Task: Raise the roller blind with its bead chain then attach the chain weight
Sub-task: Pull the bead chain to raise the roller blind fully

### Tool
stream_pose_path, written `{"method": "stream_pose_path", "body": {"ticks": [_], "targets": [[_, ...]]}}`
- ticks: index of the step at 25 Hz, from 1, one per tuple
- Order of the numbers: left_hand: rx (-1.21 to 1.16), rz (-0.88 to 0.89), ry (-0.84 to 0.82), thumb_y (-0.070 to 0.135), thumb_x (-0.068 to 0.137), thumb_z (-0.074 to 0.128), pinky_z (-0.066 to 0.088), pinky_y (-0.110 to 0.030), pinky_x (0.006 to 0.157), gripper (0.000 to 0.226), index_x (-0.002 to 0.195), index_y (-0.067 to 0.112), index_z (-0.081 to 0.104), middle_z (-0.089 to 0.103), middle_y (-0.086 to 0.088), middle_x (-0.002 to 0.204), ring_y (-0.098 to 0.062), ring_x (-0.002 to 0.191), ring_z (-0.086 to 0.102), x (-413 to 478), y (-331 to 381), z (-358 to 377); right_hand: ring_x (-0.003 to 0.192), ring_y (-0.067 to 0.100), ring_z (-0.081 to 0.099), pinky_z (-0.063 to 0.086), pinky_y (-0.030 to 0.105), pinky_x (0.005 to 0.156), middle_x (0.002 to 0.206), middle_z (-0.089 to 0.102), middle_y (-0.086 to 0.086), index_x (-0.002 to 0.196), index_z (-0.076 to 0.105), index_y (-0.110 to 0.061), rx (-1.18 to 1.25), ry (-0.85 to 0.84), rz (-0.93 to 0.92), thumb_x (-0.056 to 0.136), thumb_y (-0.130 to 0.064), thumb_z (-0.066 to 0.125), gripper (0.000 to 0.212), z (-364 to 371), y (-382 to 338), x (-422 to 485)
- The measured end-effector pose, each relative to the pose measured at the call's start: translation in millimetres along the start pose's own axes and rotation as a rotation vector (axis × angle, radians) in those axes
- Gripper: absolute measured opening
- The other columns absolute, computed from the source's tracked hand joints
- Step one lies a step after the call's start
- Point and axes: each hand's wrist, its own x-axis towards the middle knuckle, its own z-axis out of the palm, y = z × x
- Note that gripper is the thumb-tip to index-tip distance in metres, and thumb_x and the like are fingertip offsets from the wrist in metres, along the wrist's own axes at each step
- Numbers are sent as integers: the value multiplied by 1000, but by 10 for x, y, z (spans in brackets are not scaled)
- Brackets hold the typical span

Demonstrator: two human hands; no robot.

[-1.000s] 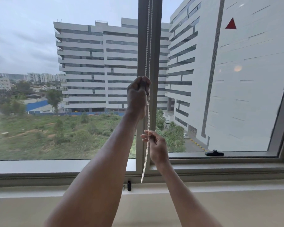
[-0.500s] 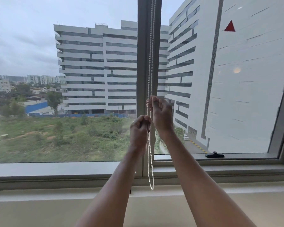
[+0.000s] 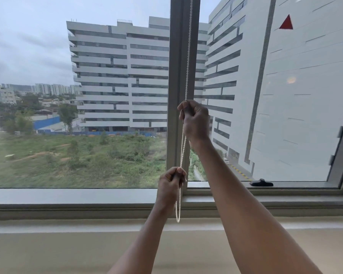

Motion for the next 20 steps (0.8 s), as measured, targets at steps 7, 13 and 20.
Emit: {"method": "stream_pose_path", "body": {"ticks": [7, 13, 20], "targets": [[240, 30, 163, 28, 114, 49, 50, -22, 107, 40, 146, 10, 66, 69, -6, 146, -14, 136, 63, 293, 672, -106, 49, -3, 46, 37, 10, 51, 60, 53, -11, 82, 69, -13, -36, 3, 13, 107, -9, 54, 29, -1, 215, -384], [-26, 208, 108, 19, 116, 46, 60, -23, 95, 36, 134, -2, 69, 77, -14, 116, -15, 100, 74, 726, 1633, 129, 57, 7, 44, 37, 24, 53, 61, 52, -8, 77, 65, -7, -34, -22, 90, 105, -5, 54, 30, 18, 483, -796], [-166, 199, -57, 16, 116, 45, 61, -27, 88, 33, 126, -5, 68, 77, -10, 100, -17, 86, 74, 959, 2233, 347, 55, -2, 46, 39, 13, 56, 65, 53, -7, 80, 65, -9, -6, -67, 216, 107, -4, 52, 31, -26, 793, -1283]]}}
